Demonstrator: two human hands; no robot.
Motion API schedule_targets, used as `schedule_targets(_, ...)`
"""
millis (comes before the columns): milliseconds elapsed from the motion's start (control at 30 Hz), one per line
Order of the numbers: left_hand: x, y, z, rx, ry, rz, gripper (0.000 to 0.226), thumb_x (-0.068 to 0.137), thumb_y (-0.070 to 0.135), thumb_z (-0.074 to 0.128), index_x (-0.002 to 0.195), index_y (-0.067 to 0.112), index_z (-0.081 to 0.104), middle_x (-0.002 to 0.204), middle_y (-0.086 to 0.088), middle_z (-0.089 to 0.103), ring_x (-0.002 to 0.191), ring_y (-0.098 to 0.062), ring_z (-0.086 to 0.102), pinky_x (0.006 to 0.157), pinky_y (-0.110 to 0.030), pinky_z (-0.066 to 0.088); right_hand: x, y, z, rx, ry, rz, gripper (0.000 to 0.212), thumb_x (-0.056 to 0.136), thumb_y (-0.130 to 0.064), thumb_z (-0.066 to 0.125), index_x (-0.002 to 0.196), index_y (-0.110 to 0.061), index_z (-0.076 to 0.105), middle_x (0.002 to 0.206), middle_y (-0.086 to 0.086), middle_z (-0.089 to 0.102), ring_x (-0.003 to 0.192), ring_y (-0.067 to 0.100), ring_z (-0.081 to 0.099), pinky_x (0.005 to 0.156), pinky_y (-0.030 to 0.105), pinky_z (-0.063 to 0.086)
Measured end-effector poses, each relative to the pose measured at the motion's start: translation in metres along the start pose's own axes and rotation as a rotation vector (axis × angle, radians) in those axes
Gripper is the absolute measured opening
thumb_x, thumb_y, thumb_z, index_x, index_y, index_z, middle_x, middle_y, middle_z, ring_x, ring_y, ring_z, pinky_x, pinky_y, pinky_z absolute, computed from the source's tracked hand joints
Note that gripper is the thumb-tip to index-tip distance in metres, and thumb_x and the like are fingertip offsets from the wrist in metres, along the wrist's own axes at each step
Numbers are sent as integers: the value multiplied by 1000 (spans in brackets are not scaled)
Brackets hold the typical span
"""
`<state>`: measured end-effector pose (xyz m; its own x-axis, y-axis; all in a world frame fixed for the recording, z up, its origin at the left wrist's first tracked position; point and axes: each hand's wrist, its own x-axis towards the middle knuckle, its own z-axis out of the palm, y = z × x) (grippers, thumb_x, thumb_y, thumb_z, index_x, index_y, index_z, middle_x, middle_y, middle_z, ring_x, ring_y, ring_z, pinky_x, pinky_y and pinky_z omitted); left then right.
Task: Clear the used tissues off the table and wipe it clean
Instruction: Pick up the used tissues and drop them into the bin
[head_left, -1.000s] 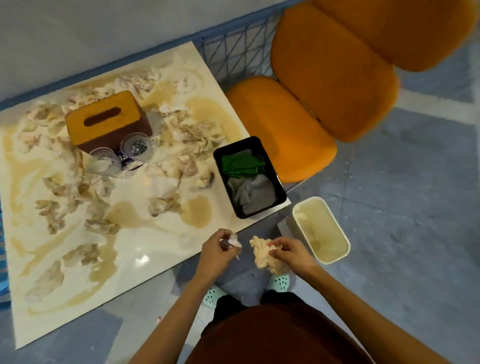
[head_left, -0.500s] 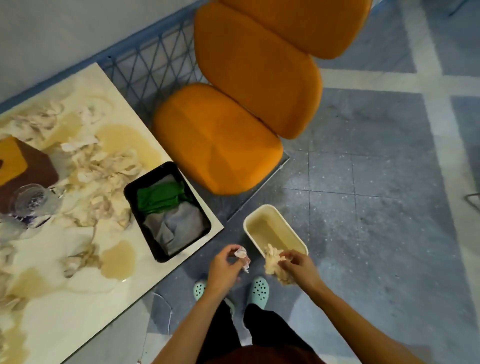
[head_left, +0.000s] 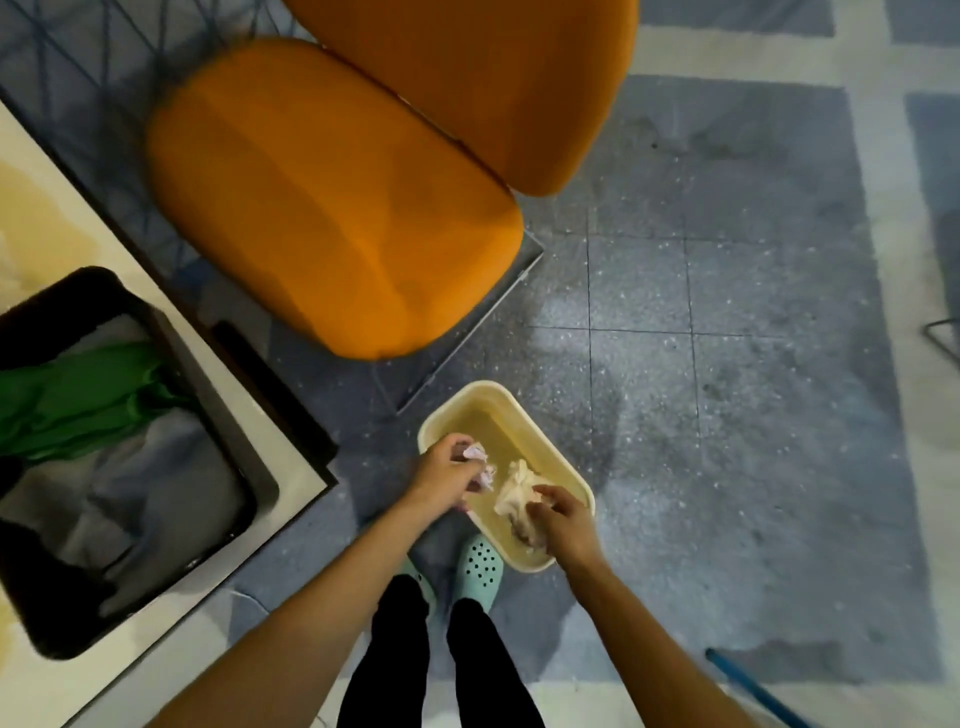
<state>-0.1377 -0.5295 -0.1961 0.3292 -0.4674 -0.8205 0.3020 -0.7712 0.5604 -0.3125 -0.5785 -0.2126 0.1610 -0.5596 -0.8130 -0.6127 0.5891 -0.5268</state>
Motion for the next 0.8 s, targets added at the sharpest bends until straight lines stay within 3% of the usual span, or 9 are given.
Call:
schedule_targets(67, 6, -4, 7, -31, -16, -68, 37, 92, 6, 57, 127, 15, 47, 117, -4, 59, 69, -16, 63, 49, -28, 49, 12, 10, 2, 55, 8, 82, 25, 93, -13, 59, 118, -13, 62, 112, 12, 66, 101, 31, 64, 82, 39, 54)
schedule_targets(133, 4, -9, 10, -64, 1, -85, 39, 92, 2, 54, 128, 14, 46, 115, -4, 56, 71, -13, 60, 54, -30, 50, 18, 17, 4, 114, 8, 147, 25, 93, -15, 58, 118, -14, 62, 113, 14, 65, 101, 33, 64, 71, 38, 56)
schedule_targets(300, -14, -24, -2, -46, 16, -92, 21, 93, 2, 53, 107, 17, 54, 111, -5, 61, 73, -13, 64, 50, -27, 48, 13, 7, 3, 133, -23, 200, 25, 94, -13, 56, 119, -11, 58, 112, 19, 64, 89, 31, 65, 53, 29, 50)
schedule_targets(400, -37, -30, -13, -33, -8, -123, 10, 93, 6, 56, 98, 15, 58, 97, -6, 68, 64, -13, 64, 48, -24, 46, 6, 2, -3, 139, -37, 221, 27, 94, -11, 56, 121, -10, 57, 111, 19, 65, 89, 31, 66, 55, 31, 51)
schedule_targets(533, -72, -38, -20, -54, 24, -127, 14, 93, 1, 50, 94, 9, 61, 72, -7, 69, 51, -14, 56, 43, -21, 38, 0, -3, -5, 157, -52, 231, 30, 94, -12, 57, 124, -9, 56, 114, 18, 63, 99, 34, 65, 63, 39, 56)
schedule_targets(667, -97, -45, -27, -29, 50, -140, 14, 93, 3, 51, 93, 12, 62, 71, -4, 70, 51, -12, 57, 45, -19, 40, -9, -18, -2, 257, -75, 227, 37, 98, -18, 53, 134, -9, 48, 115, 22, 62, 89, 39, 68, 70, 45, 58)
schedule_targets(800, -120, -38, -30, -62, 103, -89, 16, 92, -1, 52, 93, 9, 63, 73, -6, 69, 50, -10, 57, 46, -19, 41, -21, -34, -2, 194, -97, 265, 51, 97, -11, 54, 144, -13, 35, 116, 21, 60, 85, 38, 69, 74, 46, 58)
